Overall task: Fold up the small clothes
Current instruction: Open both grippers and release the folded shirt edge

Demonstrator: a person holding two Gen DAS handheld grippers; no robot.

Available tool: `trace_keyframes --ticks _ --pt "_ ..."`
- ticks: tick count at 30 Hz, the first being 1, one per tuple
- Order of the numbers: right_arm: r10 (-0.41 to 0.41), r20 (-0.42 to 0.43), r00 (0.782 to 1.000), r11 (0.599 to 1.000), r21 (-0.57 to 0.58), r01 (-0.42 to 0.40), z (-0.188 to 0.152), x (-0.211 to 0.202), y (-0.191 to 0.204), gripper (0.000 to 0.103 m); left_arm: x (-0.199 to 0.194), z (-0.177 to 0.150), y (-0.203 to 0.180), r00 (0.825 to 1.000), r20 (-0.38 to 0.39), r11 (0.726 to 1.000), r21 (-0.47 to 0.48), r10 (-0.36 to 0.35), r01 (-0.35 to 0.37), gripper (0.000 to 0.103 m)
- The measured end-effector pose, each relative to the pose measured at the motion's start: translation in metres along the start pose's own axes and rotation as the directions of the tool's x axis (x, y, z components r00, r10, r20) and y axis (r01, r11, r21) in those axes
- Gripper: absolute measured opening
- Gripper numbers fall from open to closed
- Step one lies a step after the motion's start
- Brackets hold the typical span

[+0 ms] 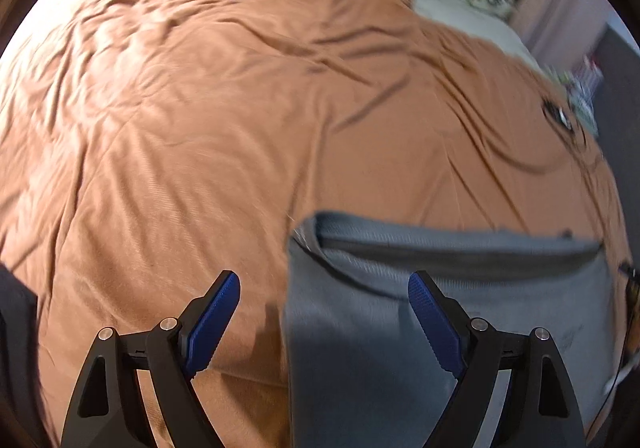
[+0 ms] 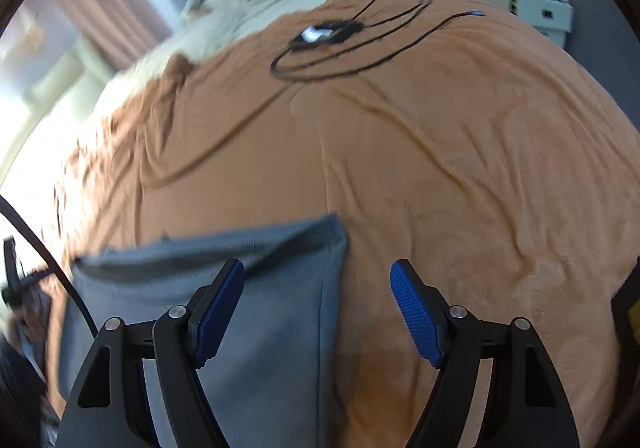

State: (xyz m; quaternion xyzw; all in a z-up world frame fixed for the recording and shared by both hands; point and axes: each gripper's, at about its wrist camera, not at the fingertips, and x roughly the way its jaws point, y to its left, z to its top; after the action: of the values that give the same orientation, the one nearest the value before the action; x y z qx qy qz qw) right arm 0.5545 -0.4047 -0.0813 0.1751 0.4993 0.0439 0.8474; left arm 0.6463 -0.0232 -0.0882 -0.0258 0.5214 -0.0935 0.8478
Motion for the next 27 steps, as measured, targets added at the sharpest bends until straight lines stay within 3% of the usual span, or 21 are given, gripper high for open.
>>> trace_keyframes --ticks 8,11,13,17,21,23,27 --pt "-0.072 -0.086 0.994 0.991 -0.119 0.061 -0.010 0.034 0.014 0.074 0.023 -0.016 -0.003 0.998 -0.068 0.992 0.121 -0.013 0.021 0.087" --pt "-0.086 -0.101 0.991 0.989 -0.132 0.072 -0.005 0.046 0.017 0.074 0.035 -0.020 -0.006 0.995 -0.089 0.983 0.178 0.049 -0.033 0.086" --pt "-0.096 -0.104 0.990 0.986 -0.146 0.080 -0.002 0.055 0.021 0.073 0.045 -0.019 -0.003 0.991 -0.099 0.982 0.177 0.086 -0.068 0.077" --pt "-0.114 -0.091 0.989 0.985 -0.139 0.101 0.002 0.061 0.023 0.062 0.057 -0.007 0.011 0.994 -0.089 0.996 0.072 0.059 -0.053 0.069" --pt "-0.130 -0.086 0.988 0.984 -0.136 0.118 0.009 0.072 0.028 0.053 0.066 0.008 0.016 0.995 -0.063 0.997 0.030 0.075 -0.074 0.056" --pt "-0.145 -0.082 0.986 0.982 -0.136 0.133 0.012 0.077 0.030 0.042 0.070 0.014 0.018 0.996 -0.047 0.997 0.020 0.074 -0.073 0.047" --pt "-0.134 -0.067 0.989 0.988 -0.090 0.128 0.020 0.085 0.027 0.030 0.075 0.024 0.017 0.997 -0.035 0.998 0.020 0.061 -0.061 0.037"
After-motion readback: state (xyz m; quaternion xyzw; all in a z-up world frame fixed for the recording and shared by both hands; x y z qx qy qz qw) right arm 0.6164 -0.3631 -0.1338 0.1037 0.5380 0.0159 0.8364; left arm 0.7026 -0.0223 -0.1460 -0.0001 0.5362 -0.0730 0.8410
